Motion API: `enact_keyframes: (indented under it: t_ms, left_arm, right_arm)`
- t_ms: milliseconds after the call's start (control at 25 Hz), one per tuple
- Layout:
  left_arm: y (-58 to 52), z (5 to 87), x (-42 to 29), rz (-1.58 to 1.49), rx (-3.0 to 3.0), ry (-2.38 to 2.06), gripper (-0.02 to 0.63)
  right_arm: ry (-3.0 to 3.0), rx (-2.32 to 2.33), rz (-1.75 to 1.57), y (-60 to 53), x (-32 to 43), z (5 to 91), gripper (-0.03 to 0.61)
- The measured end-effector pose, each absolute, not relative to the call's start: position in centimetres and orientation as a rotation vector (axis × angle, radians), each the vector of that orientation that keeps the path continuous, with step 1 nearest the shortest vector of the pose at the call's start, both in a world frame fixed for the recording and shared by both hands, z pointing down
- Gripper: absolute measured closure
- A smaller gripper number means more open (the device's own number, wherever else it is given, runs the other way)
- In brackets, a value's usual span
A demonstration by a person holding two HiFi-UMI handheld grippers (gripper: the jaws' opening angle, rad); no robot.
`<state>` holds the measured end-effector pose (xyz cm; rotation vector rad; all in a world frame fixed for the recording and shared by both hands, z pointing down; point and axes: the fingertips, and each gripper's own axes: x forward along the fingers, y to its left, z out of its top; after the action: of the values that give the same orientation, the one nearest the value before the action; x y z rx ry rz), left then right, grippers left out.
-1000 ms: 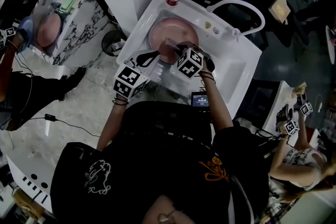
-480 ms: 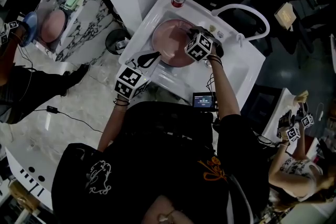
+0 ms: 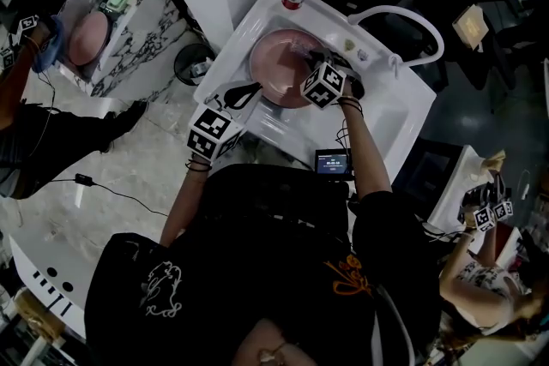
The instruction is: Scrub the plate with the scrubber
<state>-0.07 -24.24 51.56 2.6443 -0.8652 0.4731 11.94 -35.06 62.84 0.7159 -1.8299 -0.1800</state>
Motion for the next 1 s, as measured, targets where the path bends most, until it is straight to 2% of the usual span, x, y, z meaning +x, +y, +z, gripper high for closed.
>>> enact_keyframes:
  t_ms: [520,1000]
  left_arm:
    - [-23.4,51.5,1.1,0.487,2.686,-0.786,0.594]
    - [-22.2,51.0,0.6,0.481,2.721,-0.734,0.595]
  right_arm:
    - [-1.894,0.719,0.067,-28.3,10.3,63.7,0.512]
    - [-1.983,0.764,0.159,-23.4,5.5,62.4,0.512]
